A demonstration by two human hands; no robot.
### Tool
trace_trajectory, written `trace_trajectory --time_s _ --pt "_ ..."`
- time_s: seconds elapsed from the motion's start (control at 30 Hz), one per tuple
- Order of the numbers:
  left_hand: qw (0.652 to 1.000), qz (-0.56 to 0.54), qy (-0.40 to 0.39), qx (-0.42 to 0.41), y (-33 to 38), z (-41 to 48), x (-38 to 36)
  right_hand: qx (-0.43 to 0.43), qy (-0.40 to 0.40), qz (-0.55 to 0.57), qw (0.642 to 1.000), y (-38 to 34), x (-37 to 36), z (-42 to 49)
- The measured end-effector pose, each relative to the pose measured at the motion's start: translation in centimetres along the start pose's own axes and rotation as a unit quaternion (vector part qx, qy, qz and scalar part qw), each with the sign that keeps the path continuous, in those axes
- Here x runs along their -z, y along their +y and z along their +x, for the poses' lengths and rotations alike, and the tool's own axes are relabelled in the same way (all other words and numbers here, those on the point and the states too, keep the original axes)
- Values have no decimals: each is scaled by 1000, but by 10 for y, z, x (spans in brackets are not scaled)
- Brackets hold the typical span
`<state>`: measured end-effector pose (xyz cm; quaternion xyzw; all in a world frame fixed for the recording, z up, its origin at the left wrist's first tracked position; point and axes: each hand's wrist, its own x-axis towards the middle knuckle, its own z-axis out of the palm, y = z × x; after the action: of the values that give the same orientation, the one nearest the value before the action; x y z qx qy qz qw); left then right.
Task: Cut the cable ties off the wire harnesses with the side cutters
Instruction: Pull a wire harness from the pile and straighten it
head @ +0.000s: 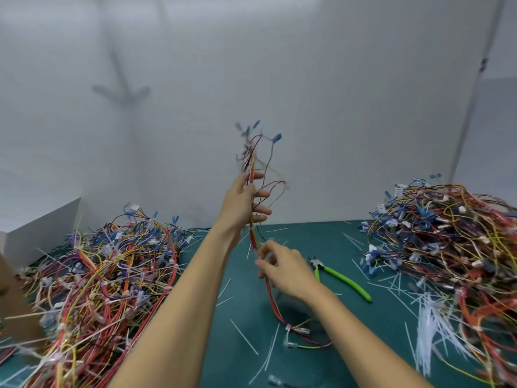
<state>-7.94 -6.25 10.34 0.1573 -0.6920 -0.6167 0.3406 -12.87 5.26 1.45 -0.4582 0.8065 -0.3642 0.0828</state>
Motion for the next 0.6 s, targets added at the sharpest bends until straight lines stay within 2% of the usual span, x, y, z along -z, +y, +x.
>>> trace_trajectory --time_s 0.07,0.17,0.23,0.27,0.33,0.4,0.47,0.6 --pt "999 8 -11 -31 5 -5 -2 -14 -20 22 999 -5 11 4" --pt "998 10 -15 -53 9 -9 -4 -55 -123 5 991 -13 39 8" --pt "998 -5 -16 -57 6 -12 -5 -79 -129 -6 988 -19 61 9" --pt "998 -15 -20 -57 4 -14 -5 -85 -81 -6 993 -23 72 10" --pt "997 -25 -36 -56 -1 -16 -6 -66 97 24 993 -32 89 11" --pt "996 -18 -60 -58 -3 -17 -9 -7 246 129 961 -44 99 13" --pt "994 -15 -89 -62 -3 -19 -12 41 280 195 939 -57 102 16" --pt "989 -14 -122 -79 1 -23 -15 31 273 165 947 -65 98 23"
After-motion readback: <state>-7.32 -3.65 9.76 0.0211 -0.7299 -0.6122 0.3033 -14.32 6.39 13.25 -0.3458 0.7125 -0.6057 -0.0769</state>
